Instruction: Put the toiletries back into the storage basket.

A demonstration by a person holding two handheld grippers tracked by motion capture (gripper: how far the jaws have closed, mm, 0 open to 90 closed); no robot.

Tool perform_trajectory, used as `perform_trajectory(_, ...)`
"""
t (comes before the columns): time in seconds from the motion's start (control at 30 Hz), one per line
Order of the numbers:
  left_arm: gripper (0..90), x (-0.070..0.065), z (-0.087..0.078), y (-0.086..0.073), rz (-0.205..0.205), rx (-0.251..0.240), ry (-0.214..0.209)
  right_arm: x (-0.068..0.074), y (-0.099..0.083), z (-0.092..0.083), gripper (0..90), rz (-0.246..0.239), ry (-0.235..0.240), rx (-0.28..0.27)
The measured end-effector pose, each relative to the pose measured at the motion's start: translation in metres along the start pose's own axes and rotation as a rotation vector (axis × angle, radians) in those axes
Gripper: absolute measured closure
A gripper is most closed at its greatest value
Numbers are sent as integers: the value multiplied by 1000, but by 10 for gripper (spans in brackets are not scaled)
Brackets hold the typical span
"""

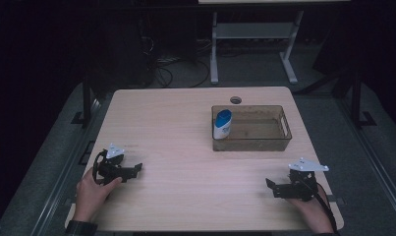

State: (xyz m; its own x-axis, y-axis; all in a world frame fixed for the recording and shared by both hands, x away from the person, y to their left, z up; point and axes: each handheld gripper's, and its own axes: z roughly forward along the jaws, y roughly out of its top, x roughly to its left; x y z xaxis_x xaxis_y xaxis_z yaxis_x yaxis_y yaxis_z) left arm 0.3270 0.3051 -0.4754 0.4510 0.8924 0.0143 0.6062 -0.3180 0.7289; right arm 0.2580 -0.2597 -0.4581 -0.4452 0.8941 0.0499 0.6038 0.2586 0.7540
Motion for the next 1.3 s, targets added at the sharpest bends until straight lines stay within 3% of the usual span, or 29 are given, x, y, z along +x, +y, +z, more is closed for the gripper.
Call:
perform_trajectory(0.37,130,0,0,0,-1,0,0,-14,-23,-3,0,19,-41,44)
perform_trajectory(0.53,130,0,0,0,-1,0,0,-17,-28,-1,0,6,-65,68)
perform_trajectory(1.3,130,0,0,0,0,0,0,-18,-30,2,0,19,-57,83)
